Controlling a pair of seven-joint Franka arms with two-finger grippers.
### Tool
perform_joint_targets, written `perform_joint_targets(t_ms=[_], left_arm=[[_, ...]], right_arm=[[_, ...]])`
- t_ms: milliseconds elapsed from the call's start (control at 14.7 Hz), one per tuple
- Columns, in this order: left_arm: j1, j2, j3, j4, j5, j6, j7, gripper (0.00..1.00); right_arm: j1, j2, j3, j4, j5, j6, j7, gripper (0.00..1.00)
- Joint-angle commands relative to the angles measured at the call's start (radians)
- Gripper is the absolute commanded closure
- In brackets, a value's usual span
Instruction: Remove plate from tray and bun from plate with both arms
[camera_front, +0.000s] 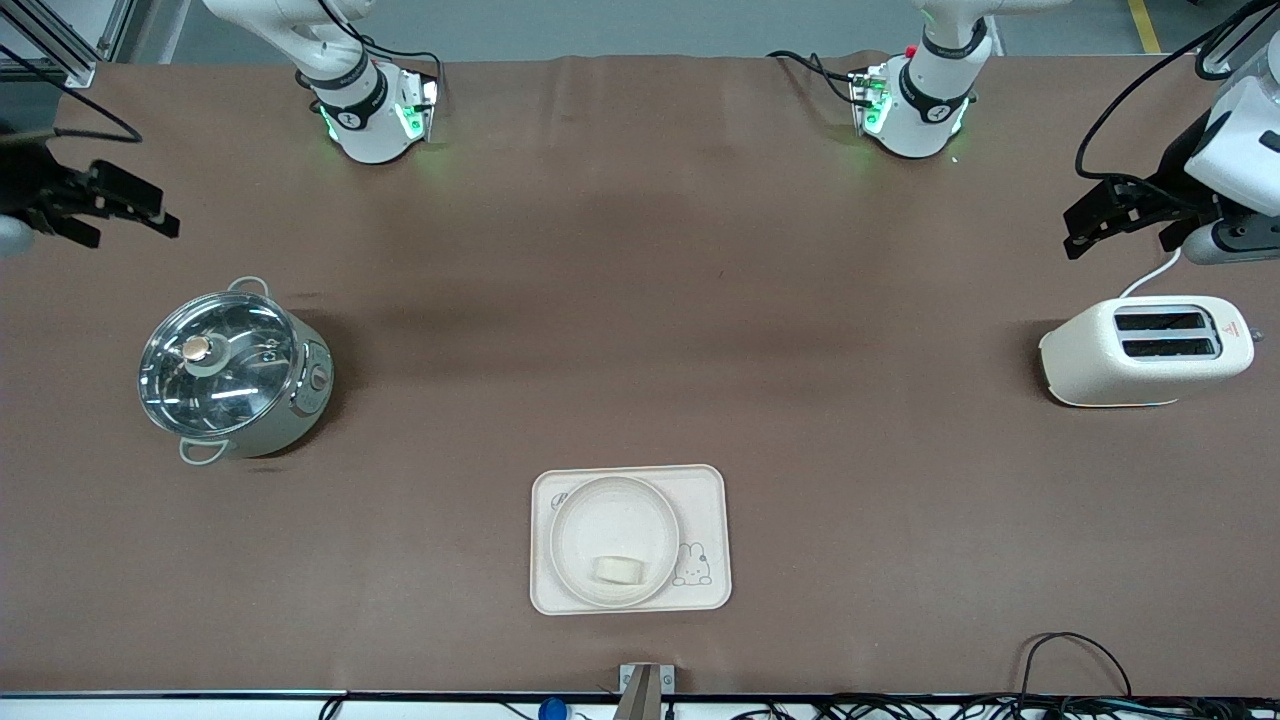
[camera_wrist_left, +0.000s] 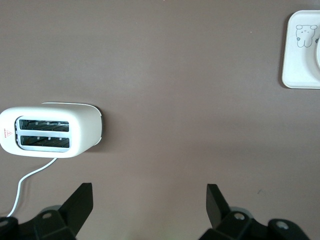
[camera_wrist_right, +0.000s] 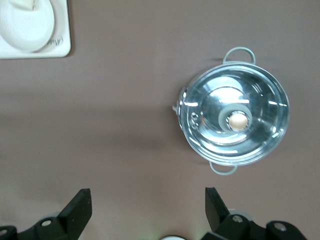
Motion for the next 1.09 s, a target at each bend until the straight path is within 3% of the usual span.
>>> perform_joint_targets(t_ms=[0,339,543,747,1018], left_arm=[[0.003,0.008,-0.003,0.023,0.012,-0.012,0.015,0.00],[0.005,0.009,-0.003,0.023,0.012,-0.012,0.015,0.00],[0.003,0.014,-0.003,0.023,0.015,-0.011,0.015,0.00],[0.006,0.014,-0.003,0.023,0.016,-0.011,0.017,0.00],[0.005,0.017,-0.003,0.023,0.016,-0.011,0.017,0.00]], right_arm=[[0.042,0.048,0.000,-0.009,0.018,0.084,0.084,0.00],[0.106,0.220,-0.001,-0.002,0.178,0.297,0.189,0.00],[0.179,0.370,-0.001,0.046,0.191,0.467,0.272,0.00],[0.231,0.536,0.010,0.151,0.191,0.544,0.348,0.00],[0.251,0.728,0.100,0.250,0.186,0.778,0.509,0.00]])
